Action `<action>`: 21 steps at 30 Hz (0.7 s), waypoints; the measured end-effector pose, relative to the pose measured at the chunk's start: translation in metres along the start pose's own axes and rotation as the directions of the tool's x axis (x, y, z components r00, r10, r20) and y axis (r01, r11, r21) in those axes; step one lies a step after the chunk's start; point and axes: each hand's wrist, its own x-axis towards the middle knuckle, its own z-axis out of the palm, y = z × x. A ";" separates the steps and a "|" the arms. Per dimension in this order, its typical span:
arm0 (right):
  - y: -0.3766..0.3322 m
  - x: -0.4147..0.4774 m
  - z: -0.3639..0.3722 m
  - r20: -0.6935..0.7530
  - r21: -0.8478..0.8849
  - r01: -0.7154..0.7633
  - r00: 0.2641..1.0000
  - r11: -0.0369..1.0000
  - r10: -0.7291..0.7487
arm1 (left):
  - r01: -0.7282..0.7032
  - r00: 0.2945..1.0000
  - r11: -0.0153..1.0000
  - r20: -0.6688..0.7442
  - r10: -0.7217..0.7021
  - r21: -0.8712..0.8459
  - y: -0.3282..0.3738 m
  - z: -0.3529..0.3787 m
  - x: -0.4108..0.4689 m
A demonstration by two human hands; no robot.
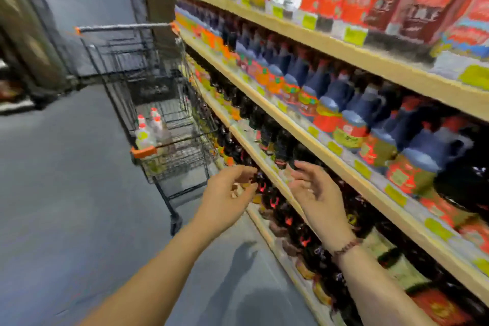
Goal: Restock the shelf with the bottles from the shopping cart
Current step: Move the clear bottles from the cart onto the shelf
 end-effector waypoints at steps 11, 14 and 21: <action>0.025 0.143 0.161 0.336 0.023 -0.004 0.942 1.000 -0.004 | 0.282 0.884 0.959 -0.394 -0.251 0.021 -0.121 -0.104 0.059; 0.034 0.188 0.189 0.415 0.032 -0.021 0.910 0.999 0.006 | 0.348 0.809 0.936 -0.486 -0.330 -0.056 -0.149 -0.115 0.088; 0.056 0.271 0.259 0.549 0.011 -0.081 0.834 0.997 0.062 | 0.449 0.666 0.872 -0.577 -0.473 -0.196 -0.196 -0.135 0.137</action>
